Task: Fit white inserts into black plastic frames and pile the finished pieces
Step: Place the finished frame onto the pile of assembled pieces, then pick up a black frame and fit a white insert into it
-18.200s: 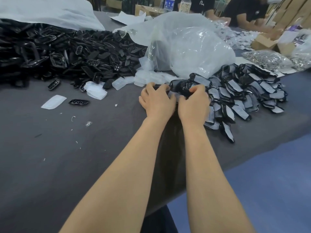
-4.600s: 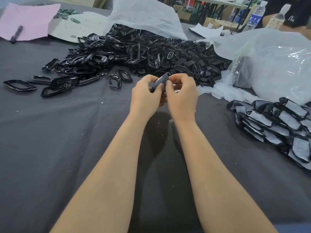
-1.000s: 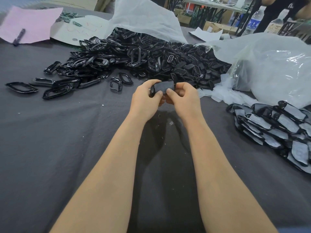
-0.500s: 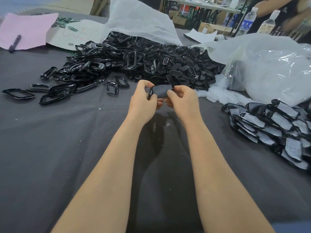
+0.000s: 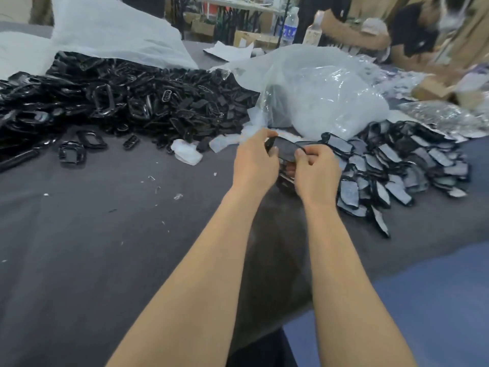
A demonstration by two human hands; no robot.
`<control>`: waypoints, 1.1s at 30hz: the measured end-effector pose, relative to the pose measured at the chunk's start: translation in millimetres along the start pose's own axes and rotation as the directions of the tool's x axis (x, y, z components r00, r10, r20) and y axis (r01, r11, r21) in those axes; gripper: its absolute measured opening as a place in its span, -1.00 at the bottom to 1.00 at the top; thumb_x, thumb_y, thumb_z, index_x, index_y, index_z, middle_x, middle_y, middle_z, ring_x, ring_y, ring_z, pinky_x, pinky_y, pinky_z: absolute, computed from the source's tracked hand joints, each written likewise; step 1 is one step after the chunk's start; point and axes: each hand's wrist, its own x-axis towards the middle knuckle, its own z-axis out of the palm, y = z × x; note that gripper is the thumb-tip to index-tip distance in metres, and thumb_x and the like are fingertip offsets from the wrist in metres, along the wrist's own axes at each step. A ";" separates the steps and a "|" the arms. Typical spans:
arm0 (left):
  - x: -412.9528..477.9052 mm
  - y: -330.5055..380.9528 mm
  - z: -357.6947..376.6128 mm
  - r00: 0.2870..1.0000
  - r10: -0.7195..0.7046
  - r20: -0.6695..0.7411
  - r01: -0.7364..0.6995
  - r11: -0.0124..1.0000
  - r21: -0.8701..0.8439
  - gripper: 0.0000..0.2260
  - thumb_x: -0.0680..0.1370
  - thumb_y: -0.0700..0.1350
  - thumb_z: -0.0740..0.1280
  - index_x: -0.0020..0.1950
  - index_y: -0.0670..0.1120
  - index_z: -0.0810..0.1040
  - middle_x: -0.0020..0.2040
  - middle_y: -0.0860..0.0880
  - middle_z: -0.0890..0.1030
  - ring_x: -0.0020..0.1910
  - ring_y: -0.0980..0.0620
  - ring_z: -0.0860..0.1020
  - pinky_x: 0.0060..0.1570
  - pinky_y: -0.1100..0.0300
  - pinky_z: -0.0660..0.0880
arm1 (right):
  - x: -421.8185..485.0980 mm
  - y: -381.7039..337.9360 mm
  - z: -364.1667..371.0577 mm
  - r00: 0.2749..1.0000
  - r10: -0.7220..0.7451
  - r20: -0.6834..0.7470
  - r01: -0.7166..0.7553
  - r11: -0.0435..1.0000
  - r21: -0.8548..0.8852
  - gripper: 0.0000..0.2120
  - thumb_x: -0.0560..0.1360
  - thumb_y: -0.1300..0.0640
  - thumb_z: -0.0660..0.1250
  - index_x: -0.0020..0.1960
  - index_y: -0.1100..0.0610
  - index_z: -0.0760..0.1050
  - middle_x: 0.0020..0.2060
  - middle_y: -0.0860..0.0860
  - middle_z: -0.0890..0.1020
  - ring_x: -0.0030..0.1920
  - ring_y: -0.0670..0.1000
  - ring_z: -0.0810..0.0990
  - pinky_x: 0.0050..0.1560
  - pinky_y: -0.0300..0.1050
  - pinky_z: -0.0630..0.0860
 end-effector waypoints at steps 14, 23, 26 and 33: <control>-0.7 -1.9 64.5 0.998 -0.019 -0.057 0.039 0.933 0.359 -0.73 0.59 -0.04 0.27 0.27 -0.06 0.46 0.31 -0.10 0.35 0.29 -0.15 0.30 0.23 0.02 0.25 | 9.4 32.4 -32.7 0.986 -0.026 -0.162 -0.043 0.912 -0.407 -0.82 0.55 0.17 0.25 0.14 0.16 0.41 -0.18 -0.04 0.45 -0.16 -0.03 0.35 -0.26 -0.24 0.12; 9.0 -0.1 2.3 0.962 -0.089 -0.260 0.065 0.993 -0.100 -0.78 0.59 -0.15 0.27 0.21 -0.16 0.50 0.22 -0.13 0.47 0.16 -0.07 0.46 0.19 0.17 0.39 | -11.9 -10.1 16.3 0.987 -0.148 -0.061 0.138 0.980 -0.145 -0.91 0.53 0.18 0.27 0.02 0.16 0.47 -0.30 -0.04 0.55 -0.23 -0.01 0.47 -0.30 -0.23 0.19; 12.8 -14.6 -44.0 0.915 -0.155 -0.371 0.081 0.975 -0.209 -0.83 0.59 -0.18 0.26 0.17 -0.14 0.50 0.19 -0.11 0.51 0.03 0.05 0.46 0.05 0.33 0.37 | -26.0 -33.9 55.5 0.978 -0.171 0.120 0.183 0.978 -0.103 -0.90 0.53 0.16 0.28 0.01 0.16 0.51 -0.15 0.04 0.64 -0.09 0.07 0.56 -0.23 -0.21 0.23; 2.3 -72.6 -154.0 0.706 -0.384 -0.595 0.173 0.908 -0.381 -0.87 0.55 -0.24 0.23 0.06 -0.05 0.45 0.15 -0.10 0.51 -0.10 0.12 0.45 0.07 0.21 0.46 | -75.4 -88.9 165.3 0.786 -0.240 0.570 0.339 0.938 -0.072 -0.80 0.55 0.16 0.22 0.11 0.12 0.57 0.05 0.06 0.63 0.10 0.08 0.54 0.02 -0.10 0.41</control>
